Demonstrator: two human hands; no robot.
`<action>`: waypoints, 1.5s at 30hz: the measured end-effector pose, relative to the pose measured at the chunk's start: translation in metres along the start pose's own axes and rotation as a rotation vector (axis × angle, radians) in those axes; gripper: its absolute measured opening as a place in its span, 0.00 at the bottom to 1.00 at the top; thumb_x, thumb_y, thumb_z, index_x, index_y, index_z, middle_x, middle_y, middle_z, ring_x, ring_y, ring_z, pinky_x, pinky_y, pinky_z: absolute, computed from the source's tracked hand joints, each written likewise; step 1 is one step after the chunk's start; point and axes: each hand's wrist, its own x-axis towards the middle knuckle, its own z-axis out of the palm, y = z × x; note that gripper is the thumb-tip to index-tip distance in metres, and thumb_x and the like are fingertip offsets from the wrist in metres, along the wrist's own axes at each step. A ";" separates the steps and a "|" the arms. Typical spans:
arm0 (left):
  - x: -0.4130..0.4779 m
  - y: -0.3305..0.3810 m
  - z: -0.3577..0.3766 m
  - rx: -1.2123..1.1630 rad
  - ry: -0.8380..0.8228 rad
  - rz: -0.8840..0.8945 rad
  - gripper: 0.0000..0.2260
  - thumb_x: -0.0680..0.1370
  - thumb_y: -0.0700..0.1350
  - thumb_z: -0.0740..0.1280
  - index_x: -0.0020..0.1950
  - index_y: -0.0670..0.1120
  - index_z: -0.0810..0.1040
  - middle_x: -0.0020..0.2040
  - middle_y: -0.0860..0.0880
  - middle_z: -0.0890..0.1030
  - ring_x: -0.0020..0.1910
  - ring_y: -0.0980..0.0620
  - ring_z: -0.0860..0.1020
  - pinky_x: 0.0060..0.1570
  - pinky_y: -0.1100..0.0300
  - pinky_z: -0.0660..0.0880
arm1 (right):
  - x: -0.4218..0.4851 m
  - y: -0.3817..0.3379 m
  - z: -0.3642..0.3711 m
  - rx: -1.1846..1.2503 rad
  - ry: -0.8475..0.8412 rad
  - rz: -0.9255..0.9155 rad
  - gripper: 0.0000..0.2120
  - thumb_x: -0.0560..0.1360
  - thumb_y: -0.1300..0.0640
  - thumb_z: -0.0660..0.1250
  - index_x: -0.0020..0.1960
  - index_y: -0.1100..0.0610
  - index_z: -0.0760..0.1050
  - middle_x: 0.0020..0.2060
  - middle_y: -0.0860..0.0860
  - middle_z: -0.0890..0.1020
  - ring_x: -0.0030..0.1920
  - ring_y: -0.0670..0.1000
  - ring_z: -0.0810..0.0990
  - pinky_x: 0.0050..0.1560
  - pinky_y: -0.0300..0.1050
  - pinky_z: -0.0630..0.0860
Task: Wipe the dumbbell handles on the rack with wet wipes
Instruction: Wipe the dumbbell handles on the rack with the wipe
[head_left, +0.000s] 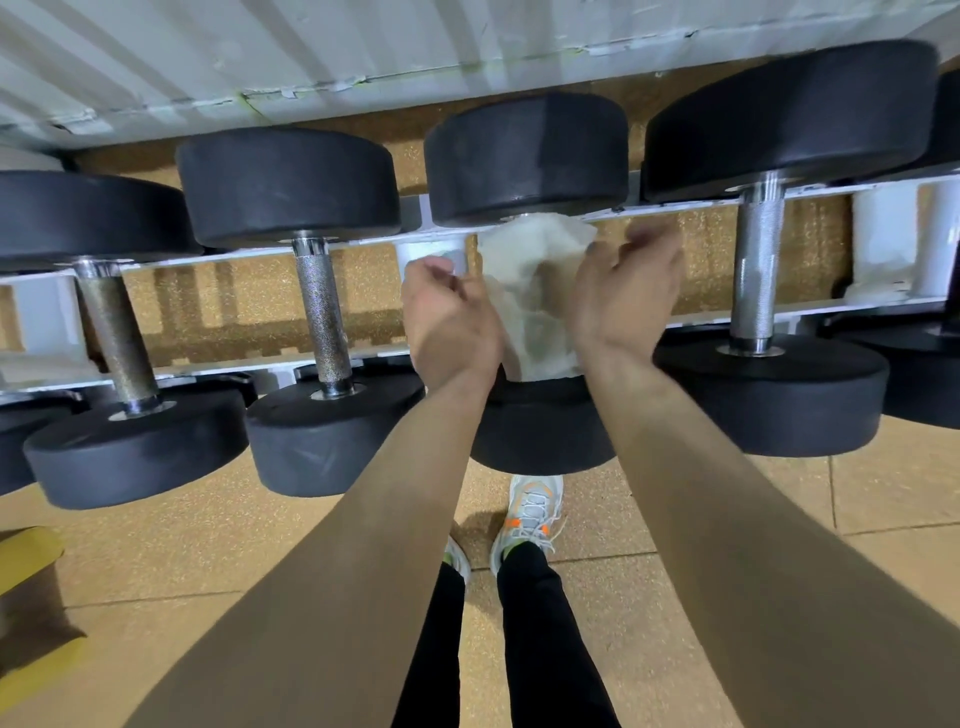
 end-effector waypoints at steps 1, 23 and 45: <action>-0.005 0.000 -0.002 -0.043 0.023 -0.026 0.04 0.80 0.41 0.63 0.54 0.49 0.72 0.50 0.53 0.77 0.44 0.60 0.74 0.42 0.73 0.67 | -0.011 -0.001 0.002 -0.004 -0.124 -0.010 0.18 0.75 0.52 0.64 0.62 0.59 0.71 0.57 0.53 0.75 0.57 0.55 0.74 0.64 0.49 0.70; -0.033 -0.020 -0.004 -0.156 -0.074 -0.140 0.03 0.81 0.46 0.63 0.55 0.50 0.74 0.50 0.54 0.79 0.47 0.54 0.77 0.49 0.59 0.71 | 0.013 0.007 0.013 0.131 -0.977 0.219 0.09 0.74 0.53 0.76 0.43 0.59 0.80 0.35 0.54 0.85 0.38 0.54 0.85 0.42 0.47 0.79; -0.032 -0.015 -0.006 -0.097 -0.101 -0.182 0.04 0.82 0.48 0.61 0.53 0.50 0.73 0.52 0.51 0.79 0.49 0.49 0.77 0.52 0.54 0.73 | 0.029 -0.031 0.039 0.105 -0.617 0.324 0.14 0.69 0.54 0.80 0.48 0.54 0.78 0.43 0.52 0.85 0.47 0.55 0.85 0.51 0.51 0.83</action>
